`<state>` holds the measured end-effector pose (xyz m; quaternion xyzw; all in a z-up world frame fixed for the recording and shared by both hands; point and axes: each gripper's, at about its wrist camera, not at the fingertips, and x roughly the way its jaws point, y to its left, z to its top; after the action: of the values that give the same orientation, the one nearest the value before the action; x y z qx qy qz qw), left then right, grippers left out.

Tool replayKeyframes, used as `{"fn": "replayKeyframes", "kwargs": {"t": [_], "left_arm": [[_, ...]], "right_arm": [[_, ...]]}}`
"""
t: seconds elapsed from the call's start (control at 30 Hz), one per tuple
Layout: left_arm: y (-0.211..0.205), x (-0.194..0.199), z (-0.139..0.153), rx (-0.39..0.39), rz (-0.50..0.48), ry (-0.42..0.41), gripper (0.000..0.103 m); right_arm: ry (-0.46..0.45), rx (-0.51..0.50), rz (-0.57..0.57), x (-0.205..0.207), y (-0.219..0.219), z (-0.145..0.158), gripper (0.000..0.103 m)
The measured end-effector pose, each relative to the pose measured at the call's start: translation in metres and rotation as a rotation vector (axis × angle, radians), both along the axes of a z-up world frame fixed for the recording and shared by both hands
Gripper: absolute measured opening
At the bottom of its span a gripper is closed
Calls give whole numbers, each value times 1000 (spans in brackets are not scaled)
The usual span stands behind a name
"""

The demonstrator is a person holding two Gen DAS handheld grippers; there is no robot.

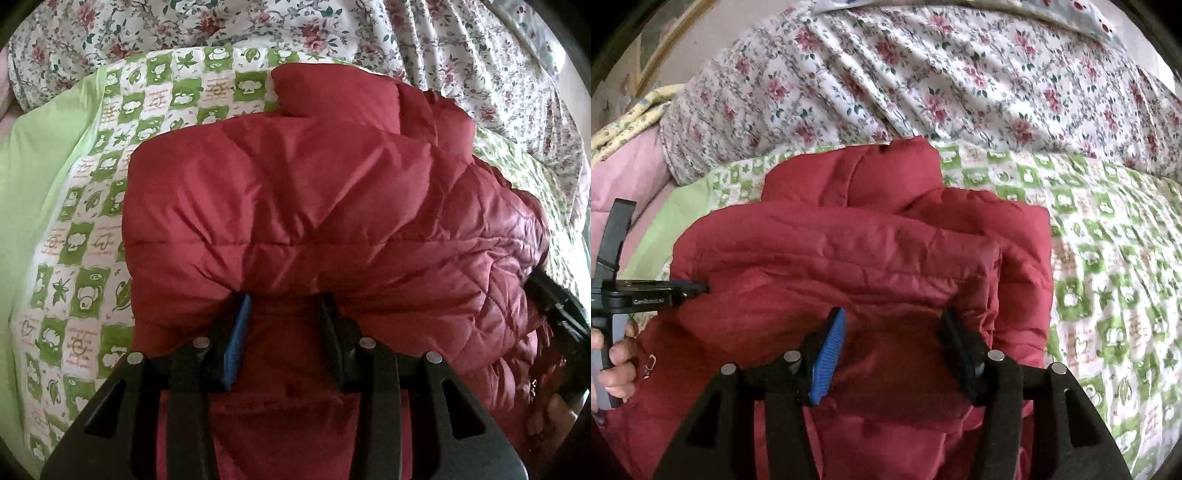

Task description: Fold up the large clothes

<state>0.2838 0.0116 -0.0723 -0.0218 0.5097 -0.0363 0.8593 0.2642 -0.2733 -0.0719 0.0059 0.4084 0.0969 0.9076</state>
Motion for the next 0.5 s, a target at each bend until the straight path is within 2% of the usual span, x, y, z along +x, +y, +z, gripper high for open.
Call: {"fn": "replayKeyframes", "kwargs": {"t": [0.1,0.27,0.37,0.5], "left_arm": [[-2,-2,1,9,6,-4,36],[-8,-14,17,37,34,-34,36],[-11,-15,11,60,34,-21,36],[-10,-8,2,44,44,-22,36]], "right_arm": [[50,27,0,10,-5,-11,55],[47,-26,2,9,2,-16,54],[51,-4,0,8,-3,-17,55],[49,-10,-2,8,-4,-17,55]]}}
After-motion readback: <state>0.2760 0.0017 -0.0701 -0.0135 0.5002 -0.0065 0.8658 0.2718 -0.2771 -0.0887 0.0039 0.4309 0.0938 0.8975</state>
